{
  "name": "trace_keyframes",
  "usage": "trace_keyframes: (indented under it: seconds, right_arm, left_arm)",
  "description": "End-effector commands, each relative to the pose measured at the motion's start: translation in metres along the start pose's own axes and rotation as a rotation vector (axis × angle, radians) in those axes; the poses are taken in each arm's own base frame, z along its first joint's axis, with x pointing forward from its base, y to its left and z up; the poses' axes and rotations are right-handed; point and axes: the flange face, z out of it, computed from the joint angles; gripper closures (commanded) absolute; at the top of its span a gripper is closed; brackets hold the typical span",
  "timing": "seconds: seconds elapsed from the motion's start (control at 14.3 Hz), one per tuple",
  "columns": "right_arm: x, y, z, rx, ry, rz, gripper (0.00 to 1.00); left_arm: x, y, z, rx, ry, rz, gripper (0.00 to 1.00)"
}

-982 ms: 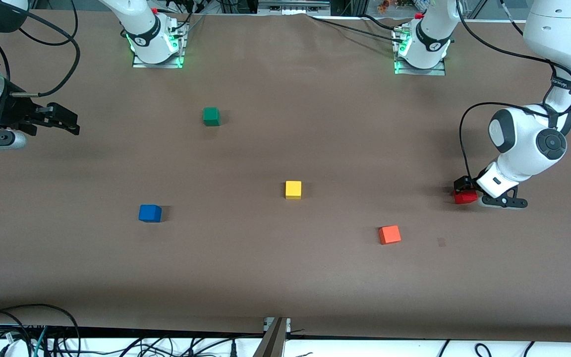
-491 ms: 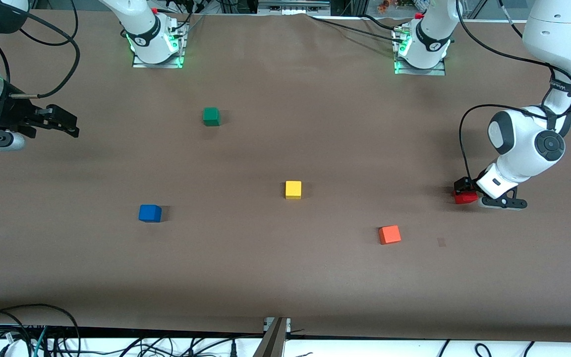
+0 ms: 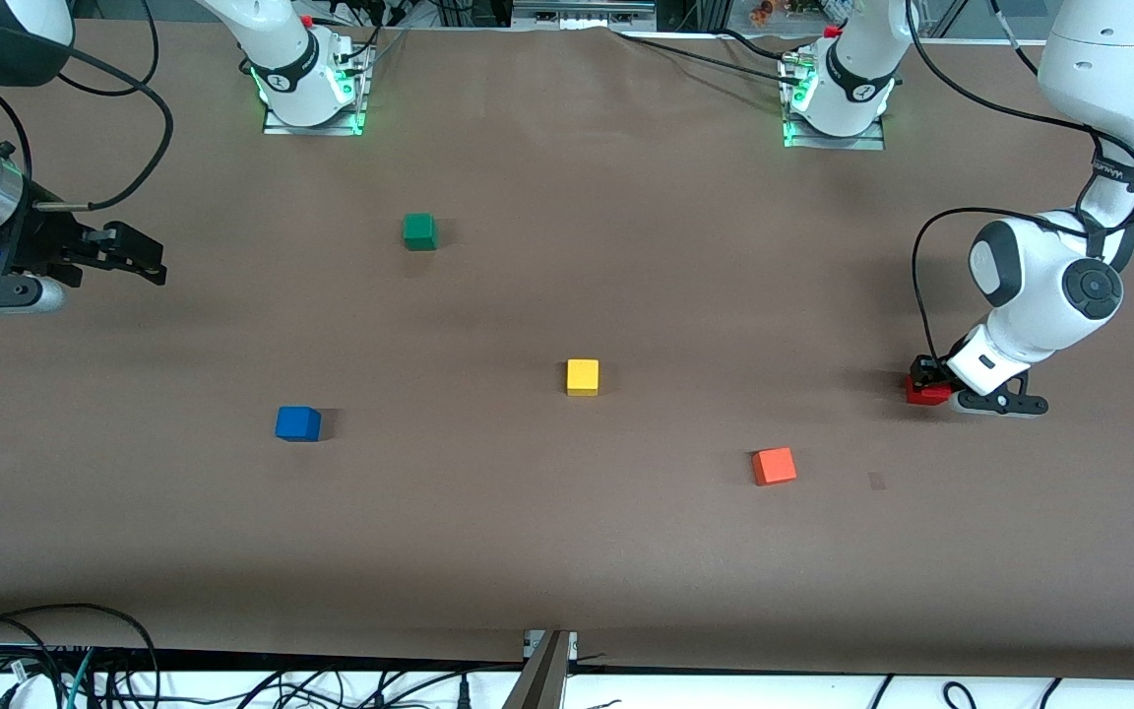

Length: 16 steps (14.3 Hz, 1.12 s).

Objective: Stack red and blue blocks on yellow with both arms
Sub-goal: 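Close the left gripper on the red cube and lift it, then carry the red cube toward the yellow cube while the right gripper reaches the blue cube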

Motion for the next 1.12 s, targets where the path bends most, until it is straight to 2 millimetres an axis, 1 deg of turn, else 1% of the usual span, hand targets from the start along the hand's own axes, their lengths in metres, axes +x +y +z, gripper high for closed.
trace_keyframes:
  seconds: [0.0, 0.07, 0.14, 0.21, 0.28, 0.35, 0.42, 0.49, 0.56, 0.63, 0.7, 0.77, 0.84, 0.98, 1.05]
  right_arm:
    - [0.002, 0.001, -0.002, 0.003, 0.005, -0.01, 0.0]
    - [0.003, 0.0, 0.0, 0.003, 0.002, -0.013, 0.0]
    - [0.005, 0.0, 0.004, 0.008, -0.006, -0.005, 0.0]
    - [0.007, 0.001, 0.01, 0.042, -0.021, 0.004, 0.0]
    - [0.008, 0.003, 0.01, 0.082, -0.018, 0.019, 0.0]
    - [0.014, 0.012, 0.025, 0.104, -0.043, 0.037, 0.0]
    - [0.022, 0.015, 0.046, 0.099, -0.078, 0.042, 0.0]
    - [0.026, 0.015, 0.058, 0.092, -0.099, 0.047, 0.0]
    - [0.032, 0.016, 0.075, 0.087, -0.128, 0.049, 0.0]
    - [0.034, 0.018, 0.083, 0.086, -0.143, 0.054, 0.0]
    - [0.035, 0.019, 0.084, 0.083, -0.139, 0.054, 0.0]
    - [0.035, 0.021, 0.084, 0.086, -0.139, 0.059, 0.0]
    - [0.036, 0.022, 0.089, 0.087, -0.145, 0.061, 0.0]
    - [0.045, 0.02, 0.104, 0.07, -0.143, 0.046, 0.0]
    - [0.053, 0.019, 0.122, 0.068, -0.143, 0.047, 0.0]
  left_arm:
    - [0.006, -0.002, -0.004, -0.005, 0.019, -0.025, 1.0]
    - [0.009, 0.003, -0.006, -0.005, 0.023, -0.03, 1.0]
    - [0.014, 0.011, -0.013, -0.004, 0.031, -0.039, 1.0]
    - [0.024, 0.019, -0.03, -0.004, 0.047, -0.059, 1.0]
    - [0.026, 0.03, -0.044, -0.014, 0.024, -0.076, 1.0]
    - [0.027, 0.042, -0.058, -0.021, 0.002, -0.093, 1.0]
    - [0.028, 0.055, -0.079, -0.024, 0.0, -0.118, 1.0]
    - [0.027, 0.074, -0.093, -0.029, -0.013, -0.151, 1.0]
    - [0.027, 0.101, -0.103, -0.034, -0.021, -0.185, 1.0]
    - [0.026, 0.129, -0.106, -0.039, -0.021, -0.234, 1.0]
    - [0.025, 0.165, -0.107, -0.027, -0.022, -0.268, 1.0]
    - [0.021, 0.198, -0.106, 0.021, -0.01, -0.305, 1.0]
    - [0.016, 0.23, -0.104, 0.085, 0.02, -0.35, 1.0]
    - [0.007, 0.283, -0.098, 0.138, 0.069, -0.447, 1.0]
    - [0.005, 0.306, -0.099, 0.132, 0.078, -0.476, 1.0]
